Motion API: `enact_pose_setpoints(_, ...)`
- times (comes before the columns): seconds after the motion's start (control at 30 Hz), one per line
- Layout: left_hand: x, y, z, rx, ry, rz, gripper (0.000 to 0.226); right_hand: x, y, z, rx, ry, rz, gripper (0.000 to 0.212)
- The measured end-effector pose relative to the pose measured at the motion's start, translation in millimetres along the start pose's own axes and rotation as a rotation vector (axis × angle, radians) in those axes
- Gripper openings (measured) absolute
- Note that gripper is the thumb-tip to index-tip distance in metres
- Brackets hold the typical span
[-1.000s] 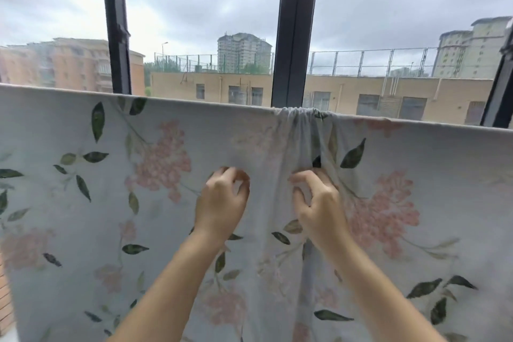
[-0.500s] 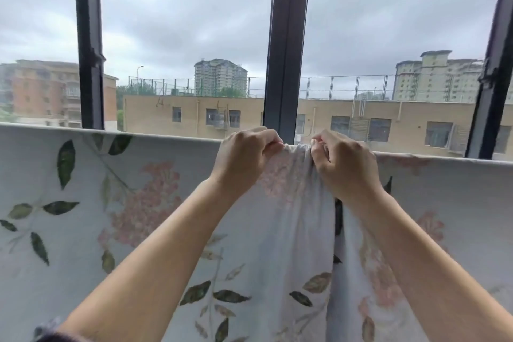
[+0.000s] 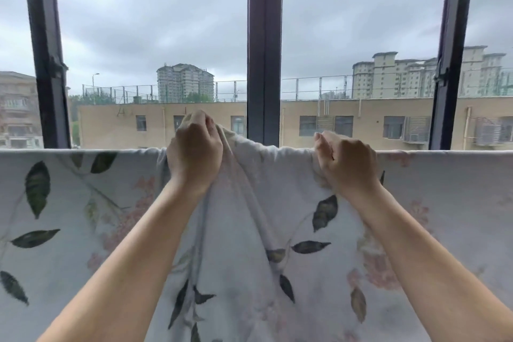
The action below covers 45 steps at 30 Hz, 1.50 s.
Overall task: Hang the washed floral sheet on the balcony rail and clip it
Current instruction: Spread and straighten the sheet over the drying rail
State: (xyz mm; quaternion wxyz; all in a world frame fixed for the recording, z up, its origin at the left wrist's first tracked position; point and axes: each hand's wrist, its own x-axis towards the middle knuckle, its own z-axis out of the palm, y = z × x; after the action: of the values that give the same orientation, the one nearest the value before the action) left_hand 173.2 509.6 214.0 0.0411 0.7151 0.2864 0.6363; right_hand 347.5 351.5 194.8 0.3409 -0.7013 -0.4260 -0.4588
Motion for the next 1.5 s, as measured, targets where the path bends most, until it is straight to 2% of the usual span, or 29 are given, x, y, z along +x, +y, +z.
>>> enact_pose_setpoints(0.07,-6.0,8.7,0.7,0.026,-0.131,0.095,0.020,0.1,-0.8,1.1,0.019,0.020,0.009,0.041)
enact_pose_setpoints(0.17,-20.9,35.4,10.9,-0.025,-0.334,0.327,0.022,2.5,-1.3,-0.6,0.138,0.032,0.033,0.049)
enact_pose_setpoints(0.23,-30.7,50.5,18.7,-0.012,-0.390,0.437,0.025,6.2,4.6,-7.2,0.264,0.000,0.056,0.041)
enact_pose_setpoints(0.3,-33.3,55.5,23.2,-0.063,-0.389,0.414,0.021,6.6,13.4,-17.3,0.295,-0.038,0.064,0.030)
enact_pose_setpoints(0.43,-29.1,54.0,27.5,-0.137,-0.333,0.344,0.010,-2.7,34.8,-25.7,0.088,-0.116,0.053,0.040)
enact_pose_setpoints(0.53,-28.5,48.5,29.2,-0.219,-0.175,0.229,0.013,-7.4,41.7,-26.0,0.009,-0.171,0.100,0.043)
enact_pose_setpoints(0.6,-32.0,48.1,29.0,-0.327,-0.043,0.130,0.019,-6.1,41.7,-29.8,0.056,-0.153,0.107,0.046)
enact_pose_setpoints(0.67,-38.7,50.5,29.0,-0.353,0.012,0.088,0.019,-6.2,41.5,-30.9,0.101,-0.137,0.098,0.046)
enact_pose_setpoints(0.8,-41.4,50.8,24.0,-0.087,-0.049,0.143,0.028,-9.8,47.4,-31.3,0.056,-0.158,0.009,0.033)
enact_pose_setpoints(0.9,-39.2,44.0,21.9,0.130,-0.158,0.262,0.037,-11.3,51.2,-35.8,0.056,-0.186,-0.041,0.024)
enact_pose_setpoints(1.0,-46.4,32.6,22.6,0.236,-0.227,0.378,0.044,-14.7,51.2,-35.3,0.110,-0.194,-0.090,0.022)
enact_pose_setpoints(1.23,-56.8,16.7,9.0,0.251,-0.223,0.414,0.038,-17.4,23.2,-24.8,0.124,-0.224,-0.192,0.028)
enact_pose_setpoints(1.4,-48.2,-9.1,-22.4,0.234,-0.173,0.318,0.043,-18.6,-25.5,-13.1,0.230,-0.240,-0.219,0.030)
enact_pose_setpoints(1.5,-33.4,-38.2,-44.2,0.259,-0.157,0.226,0.036,-15.3,-59.5,-5.5,0.267,-0.247,-0.210,0.031)
